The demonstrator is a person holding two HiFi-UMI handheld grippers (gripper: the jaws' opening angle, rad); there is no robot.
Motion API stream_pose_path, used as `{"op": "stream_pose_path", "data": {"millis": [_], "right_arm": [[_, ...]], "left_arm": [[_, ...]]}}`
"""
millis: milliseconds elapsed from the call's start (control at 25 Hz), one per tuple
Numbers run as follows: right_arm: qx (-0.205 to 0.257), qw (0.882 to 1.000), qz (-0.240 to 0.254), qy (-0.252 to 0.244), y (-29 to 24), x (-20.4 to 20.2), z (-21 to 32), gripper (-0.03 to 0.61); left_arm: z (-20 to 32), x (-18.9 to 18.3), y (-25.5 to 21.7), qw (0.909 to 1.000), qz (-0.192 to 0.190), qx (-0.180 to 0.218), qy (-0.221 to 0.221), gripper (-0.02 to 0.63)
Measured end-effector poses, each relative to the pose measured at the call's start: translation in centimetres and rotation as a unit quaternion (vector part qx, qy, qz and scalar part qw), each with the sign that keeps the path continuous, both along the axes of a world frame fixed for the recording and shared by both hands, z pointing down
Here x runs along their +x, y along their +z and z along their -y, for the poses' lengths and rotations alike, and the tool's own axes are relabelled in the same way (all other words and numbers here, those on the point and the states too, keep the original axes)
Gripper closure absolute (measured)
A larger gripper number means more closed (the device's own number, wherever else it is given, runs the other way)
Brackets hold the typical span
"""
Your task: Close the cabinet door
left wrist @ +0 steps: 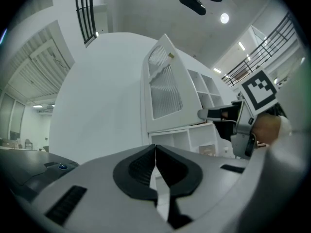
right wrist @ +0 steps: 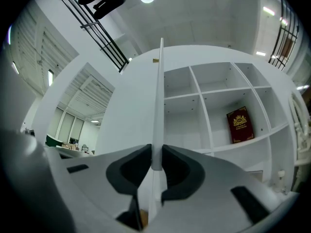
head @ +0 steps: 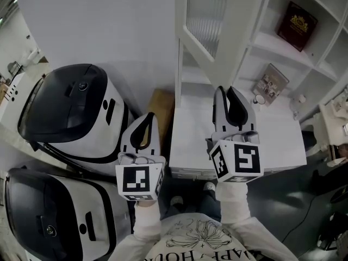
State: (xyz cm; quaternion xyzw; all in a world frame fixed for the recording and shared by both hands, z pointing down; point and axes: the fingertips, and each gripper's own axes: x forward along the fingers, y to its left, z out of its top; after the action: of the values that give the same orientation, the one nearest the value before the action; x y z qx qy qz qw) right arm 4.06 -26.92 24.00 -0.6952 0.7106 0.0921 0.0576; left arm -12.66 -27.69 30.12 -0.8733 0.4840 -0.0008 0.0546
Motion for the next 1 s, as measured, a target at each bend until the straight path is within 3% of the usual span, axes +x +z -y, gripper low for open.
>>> {"op": "stream_pose_path", "data": {"millis": [1000], "right_arm": [[-0.013, 0.995, 0.019, -0.099, 0.5, 11.5, 3.8, 0.505]], "left_arm": [[4.2, 13.9, -0.1, 0.9997, 0.007, 0.005, 0.024, 0.609]]}}
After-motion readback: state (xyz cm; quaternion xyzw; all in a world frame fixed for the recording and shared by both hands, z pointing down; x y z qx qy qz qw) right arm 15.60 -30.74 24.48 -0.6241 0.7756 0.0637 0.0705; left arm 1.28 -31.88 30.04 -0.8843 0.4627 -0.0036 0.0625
